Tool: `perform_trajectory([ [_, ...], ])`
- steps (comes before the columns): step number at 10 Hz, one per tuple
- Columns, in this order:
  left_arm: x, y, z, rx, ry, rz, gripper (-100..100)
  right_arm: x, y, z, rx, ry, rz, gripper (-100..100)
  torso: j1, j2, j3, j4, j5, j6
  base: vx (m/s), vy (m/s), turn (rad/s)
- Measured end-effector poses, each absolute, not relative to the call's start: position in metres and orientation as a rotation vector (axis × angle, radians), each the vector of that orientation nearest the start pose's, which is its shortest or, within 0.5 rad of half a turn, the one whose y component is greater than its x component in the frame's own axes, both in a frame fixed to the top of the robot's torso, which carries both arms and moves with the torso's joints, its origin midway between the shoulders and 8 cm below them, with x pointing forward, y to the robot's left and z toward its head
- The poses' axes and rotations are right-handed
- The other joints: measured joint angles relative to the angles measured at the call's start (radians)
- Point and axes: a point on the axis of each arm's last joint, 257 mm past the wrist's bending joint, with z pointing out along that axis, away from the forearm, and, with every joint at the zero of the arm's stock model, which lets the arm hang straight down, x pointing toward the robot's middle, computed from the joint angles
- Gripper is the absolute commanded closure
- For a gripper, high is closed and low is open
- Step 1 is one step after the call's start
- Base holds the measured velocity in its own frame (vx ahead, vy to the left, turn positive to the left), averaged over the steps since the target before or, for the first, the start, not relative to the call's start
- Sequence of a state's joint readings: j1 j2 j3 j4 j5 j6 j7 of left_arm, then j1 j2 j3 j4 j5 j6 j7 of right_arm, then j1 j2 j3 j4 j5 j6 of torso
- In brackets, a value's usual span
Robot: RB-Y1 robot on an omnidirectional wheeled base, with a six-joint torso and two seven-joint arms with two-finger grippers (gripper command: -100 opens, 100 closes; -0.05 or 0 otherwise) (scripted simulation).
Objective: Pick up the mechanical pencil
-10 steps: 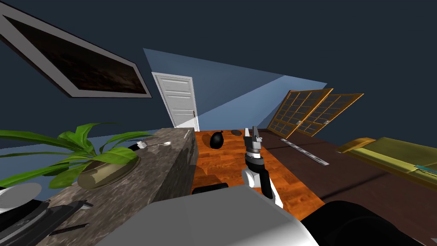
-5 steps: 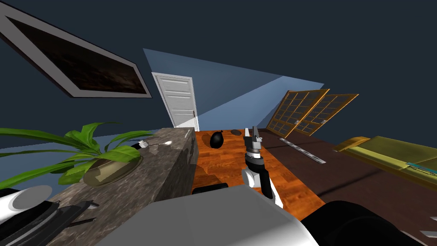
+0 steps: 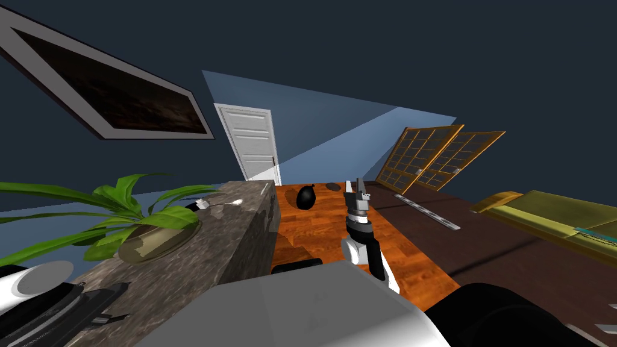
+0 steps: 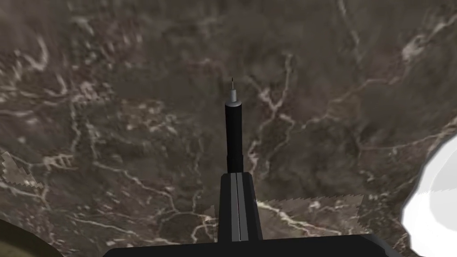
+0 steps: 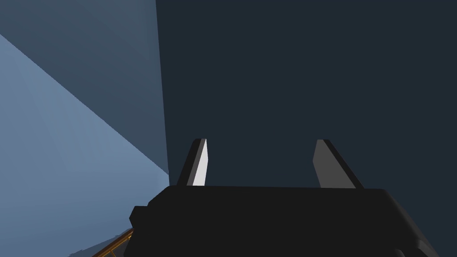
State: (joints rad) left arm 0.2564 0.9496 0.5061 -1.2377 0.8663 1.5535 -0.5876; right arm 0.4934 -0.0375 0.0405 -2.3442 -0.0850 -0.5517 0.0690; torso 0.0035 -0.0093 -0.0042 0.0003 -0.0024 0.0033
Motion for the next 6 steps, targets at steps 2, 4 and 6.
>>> perform_trajectory([
  [2, 0.158, 0.651, -0.333, -2.24, 2.129, 0.128, -100, 0.322, -0.268, 0.063, 0.57, 0.522, 1.363, 0, 0.0, 0.0, 0.0, 0.0, 0.0, 0.0, 0.0, 0.004, -0.024],
  [4, 0.18, 0.67, -0.305, -2.183, 2.102, 0.141, -100, 0.322, -0.268, 0.063, 0.57, 0.522, 1.363, 0, 0.001, -0.001, 0.0, 0.0, 0.0, 0.0, 0.001, 0.014, -0.051],
  [6, 0.195, 0.687, -0.281, -2.123, 2.084, 0.161, -100, 0.322, -0.268, 0.063, 0.57, 0.522, 1.363, 0, 0.001, -0.001, 0.0, 0.0, 0.0, 0.0, 0.001, 0.013, -0.052],
])
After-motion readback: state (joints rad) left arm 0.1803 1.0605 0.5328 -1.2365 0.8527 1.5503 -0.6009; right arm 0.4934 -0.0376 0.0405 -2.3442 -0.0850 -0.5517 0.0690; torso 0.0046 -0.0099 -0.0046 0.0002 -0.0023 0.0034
